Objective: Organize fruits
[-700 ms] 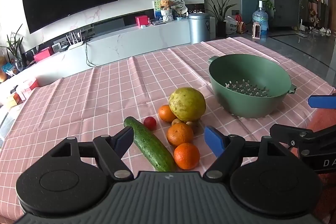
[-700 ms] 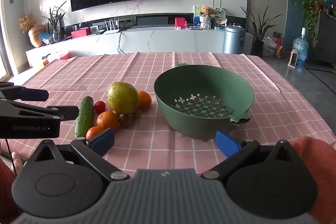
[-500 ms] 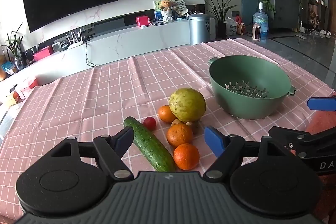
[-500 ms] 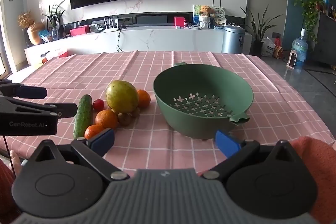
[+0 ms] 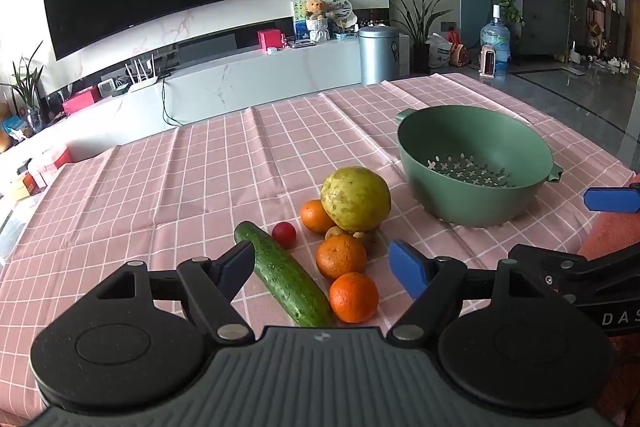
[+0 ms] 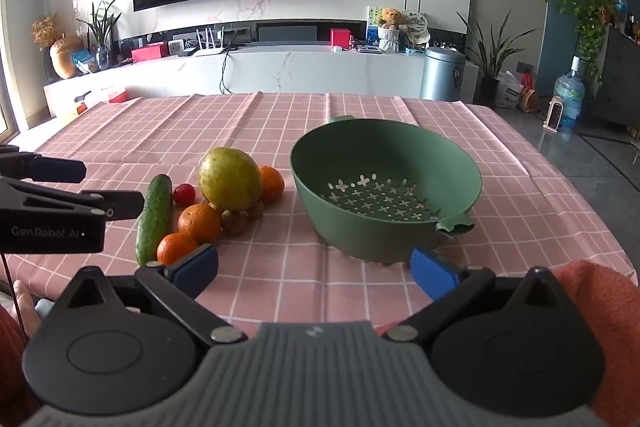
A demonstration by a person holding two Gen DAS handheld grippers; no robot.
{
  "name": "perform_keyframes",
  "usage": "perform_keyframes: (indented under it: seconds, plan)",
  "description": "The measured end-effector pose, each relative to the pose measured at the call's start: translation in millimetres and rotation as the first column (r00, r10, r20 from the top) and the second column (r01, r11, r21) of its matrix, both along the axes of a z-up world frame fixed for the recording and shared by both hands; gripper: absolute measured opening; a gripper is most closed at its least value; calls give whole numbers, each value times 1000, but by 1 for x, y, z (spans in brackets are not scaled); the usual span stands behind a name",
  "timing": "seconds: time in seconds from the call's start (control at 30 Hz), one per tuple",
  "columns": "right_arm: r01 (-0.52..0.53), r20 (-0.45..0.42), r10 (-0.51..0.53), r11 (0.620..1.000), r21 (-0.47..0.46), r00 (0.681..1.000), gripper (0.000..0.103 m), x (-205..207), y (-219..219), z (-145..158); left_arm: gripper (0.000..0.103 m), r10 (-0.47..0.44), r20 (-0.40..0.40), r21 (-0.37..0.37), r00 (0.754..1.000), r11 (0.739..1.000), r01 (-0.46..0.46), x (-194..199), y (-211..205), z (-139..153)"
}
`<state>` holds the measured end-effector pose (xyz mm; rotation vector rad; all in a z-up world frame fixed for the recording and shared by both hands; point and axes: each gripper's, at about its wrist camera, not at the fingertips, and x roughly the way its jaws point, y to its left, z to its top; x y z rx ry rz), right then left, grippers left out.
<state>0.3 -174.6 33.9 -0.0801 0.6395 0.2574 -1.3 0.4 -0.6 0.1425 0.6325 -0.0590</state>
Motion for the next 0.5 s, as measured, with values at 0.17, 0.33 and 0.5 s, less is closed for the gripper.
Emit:
perform_keyframes:
  seconds: [0.17, 0.33, 0.5]
  plan:
    - [1, -1, -1, 1000, -5, 1000, 99, -1, 1, 0, 90, 4, -9, -14, 1000, 1000, -4, 0, 1, 0]
    - [1, -1, -1, 1000, -7, 1000, 99, -1, 1, 0, 90, 12, -22, -23, 1000, 1000, -12, 1, 3, -1]
    - [1, -1, -1, 1000, -8, 1000, 99, -1, 1, 0, 89, 9, -24, -21, 1000, 1000, -10, 2, 3, 0]
